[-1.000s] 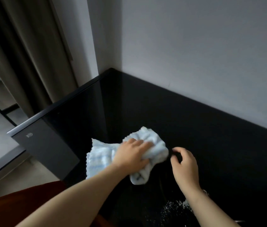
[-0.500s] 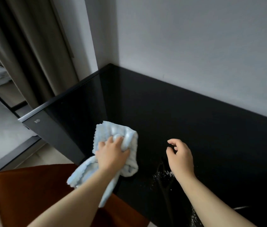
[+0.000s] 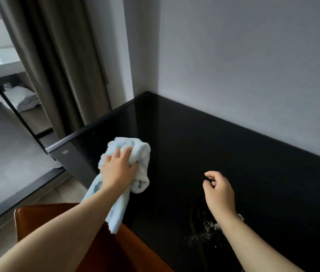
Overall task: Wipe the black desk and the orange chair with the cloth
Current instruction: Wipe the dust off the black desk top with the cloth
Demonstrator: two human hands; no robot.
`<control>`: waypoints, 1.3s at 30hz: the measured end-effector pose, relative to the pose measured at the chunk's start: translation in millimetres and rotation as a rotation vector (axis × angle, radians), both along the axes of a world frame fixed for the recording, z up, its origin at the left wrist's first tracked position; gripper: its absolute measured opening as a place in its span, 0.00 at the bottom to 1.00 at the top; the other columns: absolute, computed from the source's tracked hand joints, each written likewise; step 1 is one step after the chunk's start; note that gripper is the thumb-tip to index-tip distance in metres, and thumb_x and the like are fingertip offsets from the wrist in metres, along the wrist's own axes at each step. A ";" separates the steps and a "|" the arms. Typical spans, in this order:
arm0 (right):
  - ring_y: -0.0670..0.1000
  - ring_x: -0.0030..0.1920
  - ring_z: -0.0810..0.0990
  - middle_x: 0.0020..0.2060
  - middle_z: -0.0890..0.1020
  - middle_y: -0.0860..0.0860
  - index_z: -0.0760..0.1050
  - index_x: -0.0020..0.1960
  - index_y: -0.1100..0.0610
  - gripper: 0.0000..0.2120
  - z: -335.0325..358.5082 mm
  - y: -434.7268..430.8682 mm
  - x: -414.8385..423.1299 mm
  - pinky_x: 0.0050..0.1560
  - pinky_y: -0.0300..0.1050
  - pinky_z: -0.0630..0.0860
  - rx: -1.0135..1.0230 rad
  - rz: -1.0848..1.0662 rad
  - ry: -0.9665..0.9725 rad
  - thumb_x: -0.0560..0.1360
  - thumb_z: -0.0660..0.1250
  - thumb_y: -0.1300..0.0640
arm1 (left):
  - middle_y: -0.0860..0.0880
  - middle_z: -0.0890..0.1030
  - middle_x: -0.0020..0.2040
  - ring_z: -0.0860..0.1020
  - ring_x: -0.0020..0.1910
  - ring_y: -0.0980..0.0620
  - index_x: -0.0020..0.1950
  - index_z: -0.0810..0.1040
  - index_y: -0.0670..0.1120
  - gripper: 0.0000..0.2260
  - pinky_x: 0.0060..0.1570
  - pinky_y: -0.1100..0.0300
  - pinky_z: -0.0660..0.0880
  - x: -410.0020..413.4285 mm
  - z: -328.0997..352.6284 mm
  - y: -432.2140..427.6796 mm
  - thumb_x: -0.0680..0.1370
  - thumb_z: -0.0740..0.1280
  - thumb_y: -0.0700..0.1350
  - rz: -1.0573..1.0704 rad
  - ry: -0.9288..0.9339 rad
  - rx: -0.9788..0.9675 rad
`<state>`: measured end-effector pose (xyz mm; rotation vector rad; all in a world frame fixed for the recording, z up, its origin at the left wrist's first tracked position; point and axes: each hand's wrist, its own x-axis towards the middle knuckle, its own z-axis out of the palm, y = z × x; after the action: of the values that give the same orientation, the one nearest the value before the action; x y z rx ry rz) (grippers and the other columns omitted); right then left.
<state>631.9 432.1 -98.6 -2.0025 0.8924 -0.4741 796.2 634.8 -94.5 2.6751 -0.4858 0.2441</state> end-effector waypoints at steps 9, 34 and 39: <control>0.45 0.57 0.71 0.54 0.74 0.43 0.74 0.57 0.49 0.10 -21.4 -6.6 98.9 0.51 0.41 0.70 -0.005 -0.006 0.058 0.77 0.62 0.59 | 0.42 0.60 0.72 0.59 0.70 0.37 0.66 0.63 0.60 0.28 0.67 0.41 0.58 127.9 -50.7 27.5 0.67 0.63 0.61 0.523 0.391 0.074; 0.47 0.55 0.73 0.58 0.76 0.49 0.74 0.58 0.52 0.11 -29.9 -41.2 78.7 0.51 0.42 0.70 -0.002 -0.073 0.150 0.77 0.62 0.60 | 0.43 0.66 0.67 0.65 0.65 0.35 0.65 0.64 0.56 0.25 0.60 0.37 0.63 143.5 -45.5 13.0 0.69 0.64 0.59 0.330 0.372 0.180; 0.46 0.54 0.73 0.57 0.76 0.49 0.74 0.58 0.52 0.11 -25.5 -39.1 70.4 0.49 0.41 0.69 -0.022 -0.065 0.119 0.77 0.62 0.60 | 0.51 0.70 0.61 0.69 0.60 0.42 0.58 0.64 0.59 0.19 0.56 0.44 0.65 50.5 -37.6 -79.4 0.68 0.62 0.56 -0.057 0.264 0.205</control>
<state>702.3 393.0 -124.0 -2.0433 1.0318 -0.4060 846.7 555.4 -132.1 2.8278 -0.5268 -0.1838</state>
